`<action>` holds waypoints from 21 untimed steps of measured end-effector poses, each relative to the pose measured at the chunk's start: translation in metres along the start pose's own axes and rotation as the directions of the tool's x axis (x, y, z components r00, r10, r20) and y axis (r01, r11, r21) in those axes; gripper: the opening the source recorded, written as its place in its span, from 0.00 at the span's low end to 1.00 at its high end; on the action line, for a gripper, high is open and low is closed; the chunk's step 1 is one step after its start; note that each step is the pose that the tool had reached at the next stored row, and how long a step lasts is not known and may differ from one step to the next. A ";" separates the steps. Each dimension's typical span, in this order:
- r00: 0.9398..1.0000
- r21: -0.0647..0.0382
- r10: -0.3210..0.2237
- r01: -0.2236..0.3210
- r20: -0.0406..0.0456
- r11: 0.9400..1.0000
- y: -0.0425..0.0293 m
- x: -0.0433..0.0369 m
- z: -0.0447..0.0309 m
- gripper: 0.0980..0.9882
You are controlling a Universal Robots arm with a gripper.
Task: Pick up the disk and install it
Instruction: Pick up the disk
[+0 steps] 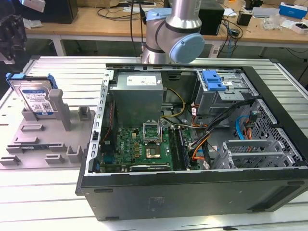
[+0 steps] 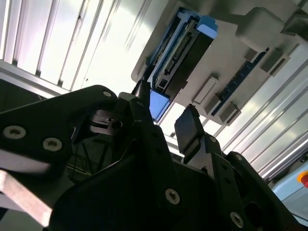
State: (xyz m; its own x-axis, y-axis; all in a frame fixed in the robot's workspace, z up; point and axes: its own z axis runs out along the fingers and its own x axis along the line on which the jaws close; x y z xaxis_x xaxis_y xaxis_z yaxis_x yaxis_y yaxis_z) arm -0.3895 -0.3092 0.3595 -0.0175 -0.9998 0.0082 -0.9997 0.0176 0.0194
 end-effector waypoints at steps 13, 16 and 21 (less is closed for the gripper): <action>1.000 0.000 0.000 0.000 0.000 1.000 0.0079 0.0003 0.0124 0.43; 1.000 0.000 0.000 0.000 0.000 1.000 0.0092 0.0003 0.0141 0.43; 1.000 0.000 0.000 0.000 -0.001 1.000 0.0101 0.0003 0.0165 0.43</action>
State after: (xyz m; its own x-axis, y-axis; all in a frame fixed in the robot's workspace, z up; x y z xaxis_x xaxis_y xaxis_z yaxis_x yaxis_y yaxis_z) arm -0.3999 -0.3095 0.3432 -0.0175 -0.9998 0.0092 -0.9997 0.0177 0.0196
